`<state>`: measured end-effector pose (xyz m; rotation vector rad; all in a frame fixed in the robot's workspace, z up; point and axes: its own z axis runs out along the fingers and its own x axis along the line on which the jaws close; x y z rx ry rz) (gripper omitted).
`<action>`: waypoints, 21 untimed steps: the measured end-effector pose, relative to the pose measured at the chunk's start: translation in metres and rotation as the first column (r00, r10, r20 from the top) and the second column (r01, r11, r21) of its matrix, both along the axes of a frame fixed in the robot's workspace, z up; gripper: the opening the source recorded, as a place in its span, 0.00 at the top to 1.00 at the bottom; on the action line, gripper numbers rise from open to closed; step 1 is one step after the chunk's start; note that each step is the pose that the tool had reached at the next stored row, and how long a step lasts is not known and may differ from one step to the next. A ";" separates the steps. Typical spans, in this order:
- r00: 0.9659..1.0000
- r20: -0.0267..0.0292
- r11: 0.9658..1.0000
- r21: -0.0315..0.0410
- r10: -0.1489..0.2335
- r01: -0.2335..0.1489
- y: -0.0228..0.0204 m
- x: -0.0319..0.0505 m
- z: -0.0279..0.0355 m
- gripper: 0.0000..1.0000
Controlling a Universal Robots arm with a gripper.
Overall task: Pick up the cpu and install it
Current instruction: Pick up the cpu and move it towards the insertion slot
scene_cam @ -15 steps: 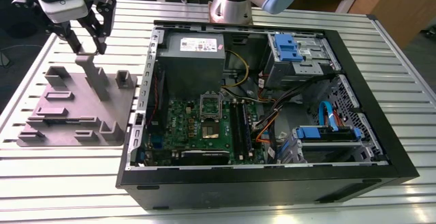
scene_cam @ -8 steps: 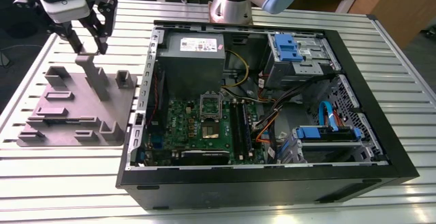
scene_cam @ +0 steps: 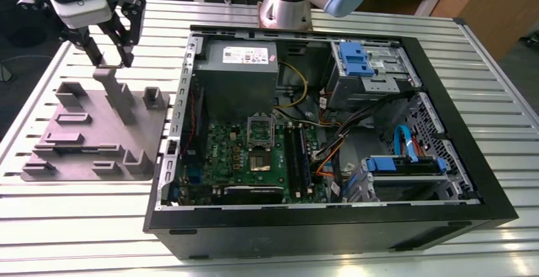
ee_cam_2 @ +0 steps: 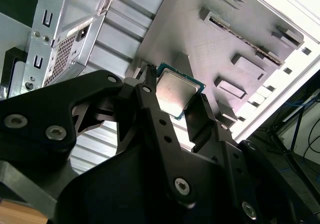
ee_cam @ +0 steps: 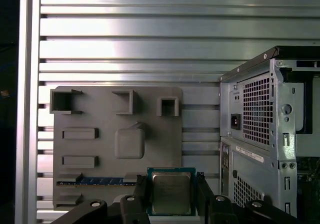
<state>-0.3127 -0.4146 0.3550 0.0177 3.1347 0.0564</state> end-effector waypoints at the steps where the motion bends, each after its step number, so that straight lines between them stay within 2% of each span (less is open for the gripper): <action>1: 1.000 0.000 1.000 0.000 0.000 0.000 0.0000 0.0000 0.0000 0.53; 21: 1.000 0.000 1.000 0.000 0.000 0.000 0.0000 0.0042 0.0000 0.53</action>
